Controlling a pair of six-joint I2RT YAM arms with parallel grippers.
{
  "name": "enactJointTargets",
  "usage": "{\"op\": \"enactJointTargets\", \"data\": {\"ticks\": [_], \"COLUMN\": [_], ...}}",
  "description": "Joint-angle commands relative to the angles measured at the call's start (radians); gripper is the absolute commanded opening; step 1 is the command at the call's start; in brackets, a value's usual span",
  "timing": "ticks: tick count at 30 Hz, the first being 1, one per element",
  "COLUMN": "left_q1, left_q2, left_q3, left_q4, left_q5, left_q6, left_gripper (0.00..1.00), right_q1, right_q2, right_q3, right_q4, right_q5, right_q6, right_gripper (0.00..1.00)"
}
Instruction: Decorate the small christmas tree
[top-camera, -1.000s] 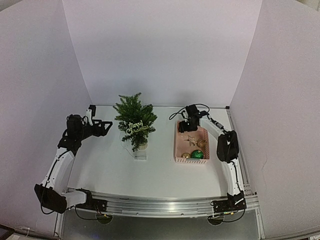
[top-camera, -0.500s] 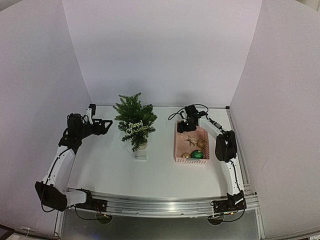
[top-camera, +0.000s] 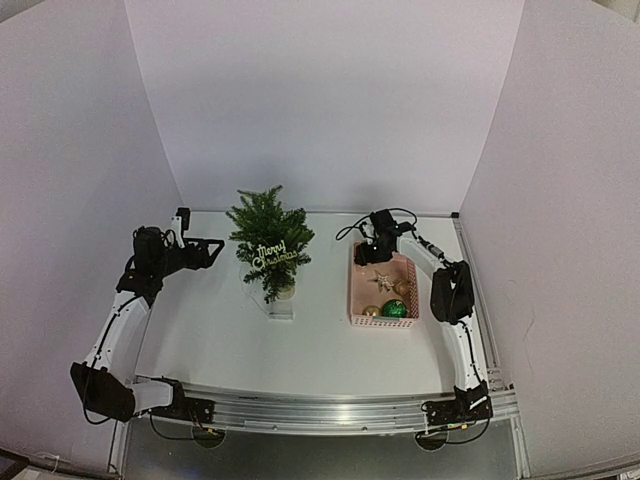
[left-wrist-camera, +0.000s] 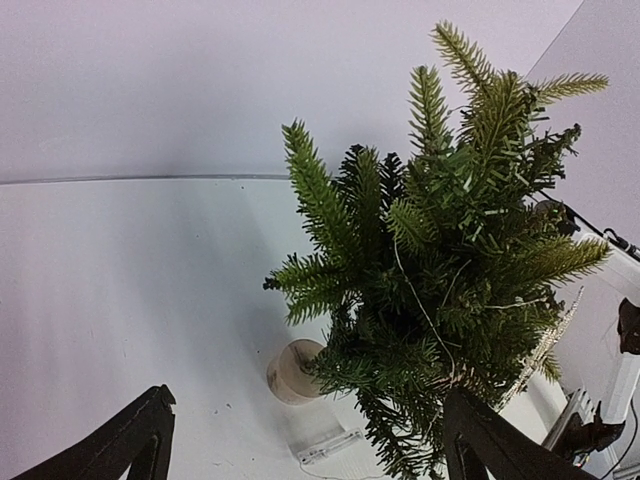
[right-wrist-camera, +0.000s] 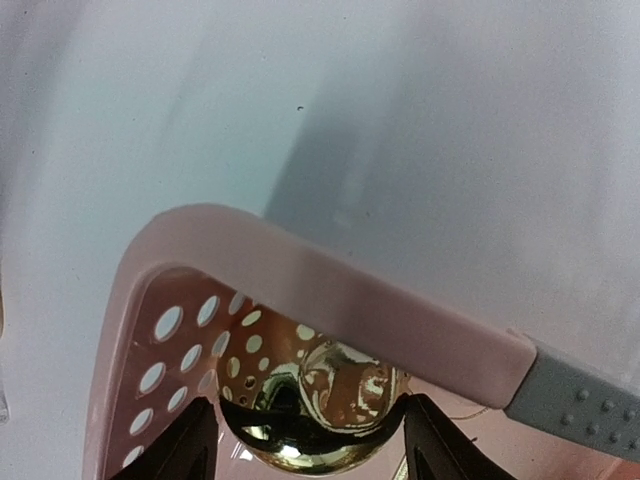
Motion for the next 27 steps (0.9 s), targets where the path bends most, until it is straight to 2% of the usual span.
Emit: {"op": "enactJointTargets", "data": {"ticks": [1, 3, 6, 9, 22, 27], "left_q1": [0.009, 0.010, 0.011, 0.012, 0.026, 0.029], "left_q2": [0.005, 0.004, 0.004, 0.006, 0.013, 0.011], "left_q3": [0.040, 0.040, 0.040, 0.039, 0.036, 0.034], "left_q4": [0.048, 0.050, 0.052, 0.052, 0.055, 0.055], "left_q5": [0.026, 0.029, 0.031, 0.033, 0.041, 0.042], "left_q6": [-0.017, -0.019, -0.021, -0.022, -0.042, -0.045], "left_gripper": [0.93, 0.93, 0.93, 0.93, 0.93, 0.93], "right_q1": [0.001, 0.001, 0.001, 0.003, 0.003, 0.005], "right_q2": [0.018, 0.016, 0.014, 0.017, 0.045, 0.027], "right_q3": [0.008, 0.002, -0.007, -0.011, -0.019, -0.044], "right_q4": [0.019, 0.021, 0.021, 0.026, 0.055, 0.083], "right_q5": [-0.026, -0.023, -0.013, -0.014, 0.020, 0.016], "right_q6": [-0.006, -0.008, -0.013, -0.013, 0.006, 0.010], "right_gripper": [0.58, 0.57, 0.66, 0.70, 0.69, 0.62]}}
